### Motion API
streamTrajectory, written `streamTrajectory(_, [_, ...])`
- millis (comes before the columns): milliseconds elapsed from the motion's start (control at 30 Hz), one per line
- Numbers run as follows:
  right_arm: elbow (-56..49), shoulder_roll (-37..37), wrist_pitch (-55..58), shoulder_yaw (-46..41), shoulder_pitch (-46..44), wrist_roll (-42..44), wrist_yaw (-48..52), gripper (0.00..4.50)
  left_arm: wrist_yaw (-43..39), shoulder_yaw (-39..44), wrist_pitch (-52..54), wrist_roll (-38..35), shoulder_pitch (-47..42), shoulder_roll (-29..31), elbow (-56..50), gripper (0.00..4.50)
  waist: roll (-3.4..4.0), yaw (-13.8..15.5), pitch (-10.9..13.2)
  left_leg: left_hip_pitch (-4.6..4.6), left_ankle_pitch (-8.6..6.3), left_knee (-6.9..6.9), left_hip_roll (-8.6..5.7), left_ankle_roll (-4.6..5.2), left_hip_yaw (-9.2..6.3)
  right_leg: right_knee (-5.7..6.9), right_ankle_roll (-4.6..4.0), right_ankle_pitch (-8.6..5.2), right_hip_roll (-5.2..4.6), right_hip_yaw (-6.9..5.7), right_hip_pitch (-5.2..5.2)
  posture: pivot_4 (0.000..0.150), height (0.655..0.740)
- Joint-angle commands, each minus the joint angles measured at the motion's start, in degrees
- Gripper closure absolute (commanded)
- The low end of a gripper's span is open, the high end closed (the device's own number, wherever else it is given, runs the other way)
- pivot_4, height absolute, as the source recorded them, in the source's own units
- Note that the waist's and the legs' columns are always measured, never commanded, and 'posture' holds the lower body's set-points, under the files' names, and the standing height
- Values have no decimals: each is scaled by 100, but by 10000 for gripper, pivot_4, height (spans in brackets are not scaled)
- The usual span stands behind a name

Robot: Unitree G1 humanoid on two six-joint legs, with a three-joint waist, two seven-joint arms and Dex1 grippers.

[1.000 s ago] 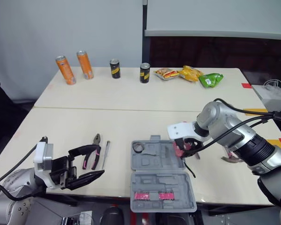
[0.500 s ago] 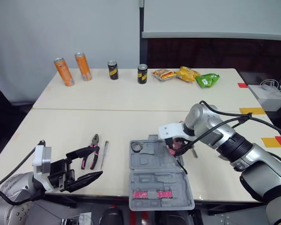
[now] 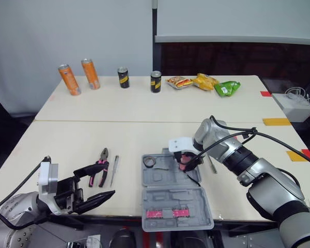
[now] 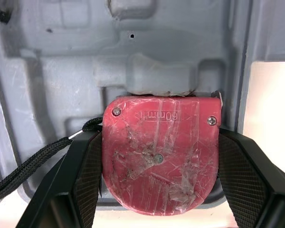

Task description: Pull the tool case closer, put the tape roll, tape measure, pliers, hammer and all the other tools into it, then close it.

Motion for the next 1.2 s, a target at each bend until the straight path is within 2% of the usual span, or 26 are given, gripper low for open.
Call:
streamTrajectory(33, [143,104,-131,-93,-92,-104,-158,16267,13,160,-83,-48,36,-8,-195,0,0,-7,0,1,1,0,0,-1,0,0,-2,1,0,0,1,1500,7400])
streamTrajectory(133, [137,99,-214,-137,-83,-111,-131,16267,24,158,-94,-50,51,-22,-192,0,-1,-13,0,5,2,0,2,-3,1,2,-7,4,2,2,4,1500,7400])
streamTrajectory(167, [116,90,-223,-151,-80,-112,-107,6105,24,156,-100,-48,58,-29,-189,0,0,-14,0,6,3,0,2,-4,1,2,-9,5,2,2,4,1500,7400])
streamTrajectory(233, [79,66,-258,-209,-79,-128,-177,339,26,152,-113,-41,73,-46,-184,0,1,-13,1,5,5,0,3,-6,2,3,-10,6,3,3,2,1500,7400])
streamTrajectory(533, [-1011,-489,38,-788,137,213,93,339,53,171,-169,18,101,-139,-118,0,-5,13,6,-4,4,-3,6,-8,3,-6,-9,5,7,2,-4,1500,7400])
streamTrajectory(667, [-1635,-734,108,-1718,683,1038,90,339,80,175,-199,31,120,-176,-111,0,-15,50,12,-2,4,-4,8,-8,4,-7,-9,5,8,2,-3,1500,7400])
streamTrajectory(800, [-1525,-438,-647,-2966,1394,2015,-631,339,111,186,-250,36,137,-211,-100,0,-19,39,13,5,4,-4,8,-8,20,-5,-9,5,8,11,-3,1500,7400])
streamTrajectory(900, [-1484,-400,-1024,-3342,1830,2288,-911,339,140,181,-280,40,147,-228,-102,0,-19,41,14,11,4,-4,10,-8,48,-1,-9,5,11,21,-3,1500,7400])
streamTrajectory(1100, [-1643,-256,-1286,-3603,2480,2627,-1354,17822,172,210,-268,4,170,-216,-121,0,-19,22,14,10,3,-9,10,-8,58,-8,-9,5,12,26,-5,1500,7400])
streamTrajectory(1200, [-1744,-216,-1326,-3595,2628,2669,-1501,17822,157,239,-241,-23,176,-185,-120,0,-18,22,15,10,3,-13,11,-8,58,-7,-8,5,15,30,-6,1500,7400])
